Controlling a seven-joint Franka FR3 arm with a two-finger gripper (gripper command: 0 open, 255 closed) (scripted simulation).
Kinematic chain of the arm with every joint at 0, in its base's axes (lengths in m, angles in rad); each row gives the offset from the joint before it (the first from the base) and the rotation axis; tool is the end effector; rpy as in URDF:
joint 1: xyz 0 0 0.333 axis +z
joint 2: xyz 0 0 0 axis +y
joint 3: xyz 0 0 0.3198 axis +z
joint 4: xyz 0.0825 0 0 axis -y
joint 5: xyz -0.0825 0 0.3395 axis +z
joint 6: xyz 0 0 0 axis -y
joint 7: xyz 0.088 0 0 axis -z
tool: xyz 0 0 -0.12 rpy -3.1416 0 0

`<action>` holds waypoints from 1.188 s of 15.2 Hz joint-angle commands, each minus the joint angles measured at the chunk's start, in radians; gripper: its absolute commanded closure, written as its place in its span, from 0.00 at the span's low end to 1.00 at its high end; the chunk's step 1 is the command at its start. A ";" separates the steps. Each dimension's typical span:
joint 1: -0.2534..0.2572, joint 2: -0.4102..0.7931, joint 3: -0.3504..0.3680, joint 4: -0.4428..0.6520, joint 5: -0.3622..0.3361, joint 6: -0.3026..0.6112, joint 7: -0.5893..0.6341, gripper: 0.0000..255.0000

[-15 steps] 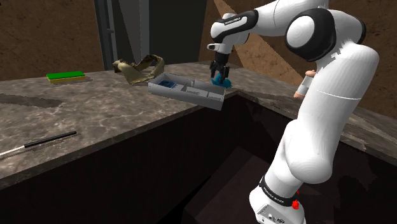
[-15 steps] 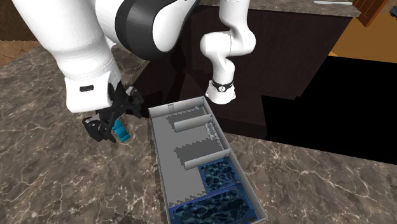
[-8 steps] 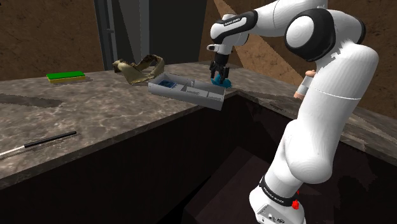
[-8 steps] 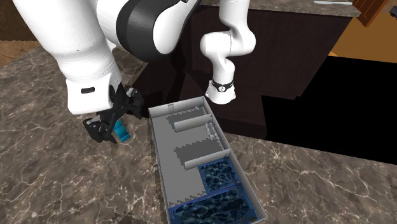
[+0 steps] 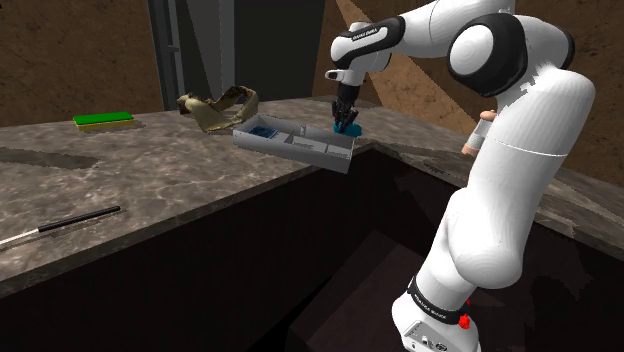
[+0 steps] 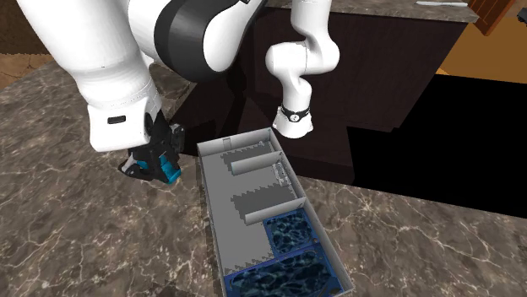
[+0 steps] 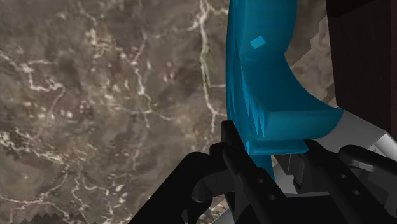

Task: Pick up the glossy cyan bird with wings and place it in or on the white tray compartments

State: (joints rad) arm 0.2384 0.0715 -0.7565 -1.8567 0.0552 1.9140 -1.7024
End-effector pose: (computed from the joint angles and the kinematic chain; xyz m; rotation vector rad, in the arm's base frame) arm 0.4716 -0.2537 0.4935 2.6184 1.7291 0.0082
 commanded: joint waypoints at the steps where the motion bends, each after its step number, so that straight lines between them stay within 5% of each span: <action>1: 0.000 0.000 0.000 0.000 0.000 0.000 0.000 1.00; 18: -0.003 -0.007 -0.004 0.209 -0.008 -0.214 0.006 1.00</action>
State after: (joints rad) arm 0.2340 0.0683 -0.7610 -1.6576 0.0503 1.7127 -1.6999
